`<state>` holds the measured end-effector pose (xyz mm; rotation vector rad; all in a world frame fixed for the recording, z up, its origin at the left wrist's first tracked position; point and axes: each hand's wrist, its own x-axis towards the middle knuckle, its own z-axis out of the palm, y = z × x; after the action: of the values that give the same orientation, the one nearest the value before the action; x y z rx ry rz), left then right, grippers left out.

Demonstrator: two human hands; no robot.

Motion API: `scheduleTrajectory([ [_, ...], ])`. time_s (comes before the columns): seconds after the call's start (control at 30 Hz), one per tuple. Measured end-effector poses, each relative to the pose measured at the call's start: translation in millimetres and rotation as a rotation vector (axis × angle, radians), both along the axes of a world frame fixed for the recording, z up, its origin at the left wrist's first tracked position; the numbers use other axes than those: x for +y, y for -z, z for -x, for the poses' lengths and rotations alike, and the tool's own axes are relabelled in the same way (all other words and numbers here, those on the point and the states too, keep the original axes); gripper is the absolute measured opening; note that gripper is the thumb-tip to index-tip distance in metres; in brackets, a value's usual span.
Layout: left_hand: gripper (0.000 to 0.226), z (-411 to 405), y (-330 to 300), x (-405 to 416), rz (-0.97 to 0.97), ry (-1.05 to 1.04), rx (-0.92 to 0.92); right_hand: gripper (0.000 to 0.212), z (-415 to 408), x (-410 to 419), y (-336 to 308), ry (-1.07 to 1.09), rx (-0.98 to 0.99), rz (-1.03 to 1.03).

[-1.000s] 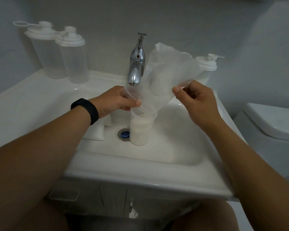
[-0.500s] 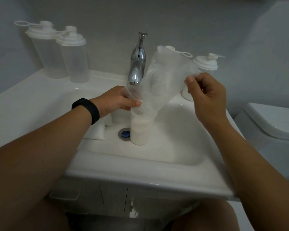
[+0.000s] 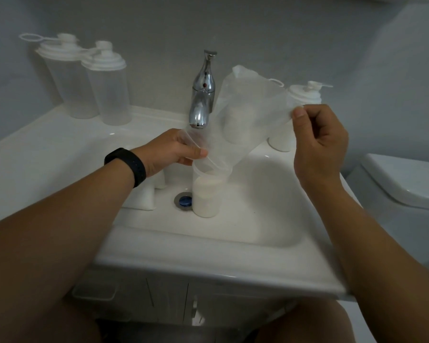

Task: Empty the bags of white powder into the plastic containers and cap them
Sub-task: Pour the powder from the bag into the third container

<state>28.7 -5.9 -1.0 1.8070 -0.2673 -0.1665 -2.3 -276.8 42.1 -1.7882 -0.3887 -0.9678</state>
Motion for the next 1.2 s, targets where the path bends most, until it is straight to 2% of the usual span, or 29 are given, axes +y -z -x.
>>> scheduleTrajectory([
  [0.17,0.054,2.8,-2.3,-0.6,0.006,-0.001,-0.01,0.017,-0.2,2.0,0.6,0.014,0.004,0.008],
  [0.3,0.033,1.7,-0.4,-3.3,0.014,-0.016,-0.015,0.016,1.5,3.8,1.4,0.006,0.028,0.043],
  [0.47,0.051,3.1,-2.9,-0.8,0.011,-0.014,-0.019,0.016,1.4,3.5,0.3,0.031,-0.001,0.045],
  [0.57,0.041,2.7,-1.9,-1.3,0.008,-0.005,-0.009,0.016,1.5,4.5,1.6,0.044,-0.003,0.061],
  [0.7,0.05,1.3,-0.9,-1.2,0.015,0.002,-0.019,0.016,2.3,5.2,0.3,0.046,-0.016,0.065],
  [0.77,0.038,0.3,-0.9,-1.1,0.022,0.011,-0.016,0.016,1.6,4.5,1.1,0.062,-0.046,0.048],
  [0.9,0.042,-0.6,0.9,-1.6,0.026,-0.011,-0.018,0.017,1.6,5.8,2.5,0.05,-0.012,0.058],
  [1.07,0.014,-0.4,-0.5,-1.5,0.062,0.019,-0.049,0.017,2.4,7.0,1.4,0.093,-0.053,0.013],
  [1.13,0.015,0.2,-0.8,-1.3,0.071,0.003,-0.053,0.016,2.2,7.5,2.1,0.079,-0.036,-0.01],
  [1.2,0.02,0.1,-0.2,-1.5,0.075,-0.006,-0.055,0.016,2.4,9.0,3.7,-0.007,0.061,-0.01],
])
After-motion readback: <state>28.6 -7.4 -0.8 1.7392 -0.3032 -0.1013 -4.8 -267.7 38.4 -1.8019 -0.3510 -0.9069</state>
